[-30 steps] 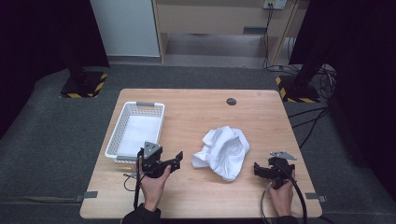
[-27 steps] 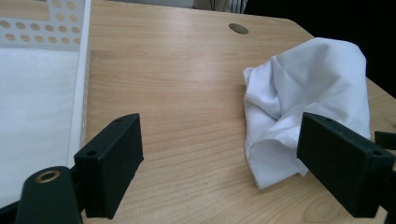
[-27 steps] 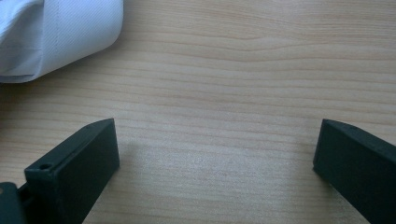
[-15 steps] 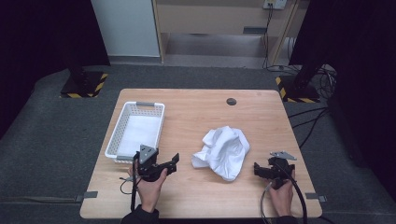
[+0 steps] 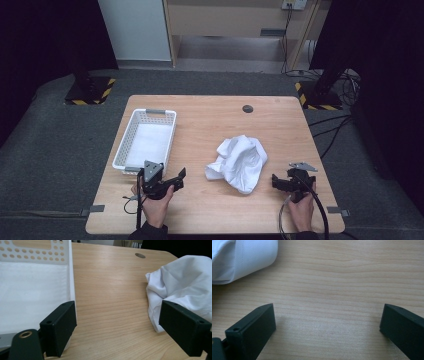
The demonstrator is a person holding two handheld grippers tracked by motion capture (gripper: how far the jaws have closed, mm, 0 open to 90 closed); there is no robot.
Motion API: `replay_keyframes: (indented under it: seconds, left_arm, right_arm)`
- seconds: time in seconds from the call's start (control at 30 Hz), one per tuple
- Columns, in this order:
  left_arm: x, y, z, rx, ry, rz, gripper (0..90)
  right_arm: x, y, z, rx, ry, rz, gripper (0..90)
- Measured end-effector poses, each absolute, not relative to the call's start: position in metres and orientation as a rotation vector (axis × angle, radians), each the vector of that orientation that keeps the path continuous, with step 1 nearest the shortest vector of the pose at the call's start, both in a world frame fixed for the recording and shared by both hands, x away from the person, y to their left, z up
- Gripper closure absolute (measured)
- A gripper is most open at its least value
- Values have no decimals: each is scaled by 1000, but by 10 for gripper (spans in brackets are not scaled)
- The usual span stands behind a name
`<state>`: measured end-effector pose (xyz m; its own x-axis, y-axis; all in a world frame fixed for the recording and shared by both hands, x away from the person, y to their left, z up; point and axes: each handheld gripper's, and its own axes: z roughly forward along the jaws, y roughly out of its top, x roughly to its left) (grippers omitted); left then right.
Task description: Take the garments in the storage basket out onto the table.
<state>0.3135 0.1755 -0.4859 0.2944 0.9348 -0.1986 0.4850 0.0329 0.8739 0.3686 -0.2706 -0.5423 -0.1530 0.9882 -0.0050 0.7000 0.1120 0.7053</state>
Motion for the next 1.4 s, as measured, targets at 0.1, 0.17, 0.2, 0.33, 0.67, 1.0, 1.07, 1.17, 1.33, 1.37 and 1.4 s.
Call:
replay_keyframes:
  seconds: [0.1, 0.17, 0.2, 0.33, 0.67, 1.0, 1.07, 1.17, 1.33, 1.37, 1.4]
  left_arm:
    - [312, 178, -487, 1595, 1331, 597, 140]
    - [311, 180, -488, 1589, 1328, 604, 140]
    - [311, 180, -488, 1587, 1326, 608, 140]
    - [309, 184, -488, 1582, 1324, 626, 139]
    - [302, 191, -485, 1552, 1321, 668, 139]
    - [298, 196, -486, 1547, 1323, 702, 140]
    - [297, 198, -487, 1542, 1326, 709, 140]
    - [295, 201, -488, 1538, 1330, 718, 140]
    - [293, 206, -490, 1534, 1338, 738, 140]
    - [292, 207, -491, 1533, 1342, 740, 140]
    - [292, 207, -491, 1533, 1343, 741, 139]
  right_arm:
    - [369, -271, -542, 1636, 1913, 785, 3]
    - [369, -271, -542, 1636, 1913, 785, 2]
    - [369, -271, -542, 1636, 1912, 785, 3]
    - [369, -271, -542, 1636, 1913, 785, 3]
    - [369, -271, -542, 1635, 1913, 785, 3]
    - [369, -271, -542, 1635, 1913, 785, 3]
    - [369, -271, -542, 1635, 1913, 785, 3]
    - [369, -271, -542, 1635, 1913, 785, 3]
    - [369, -271, -542, 1636, 1913, 785, 3]
    - [369, -271, -542, 1636, 1912, 785, 3]
    - [369, -271, -542, 1635, 1913, 785, 2]
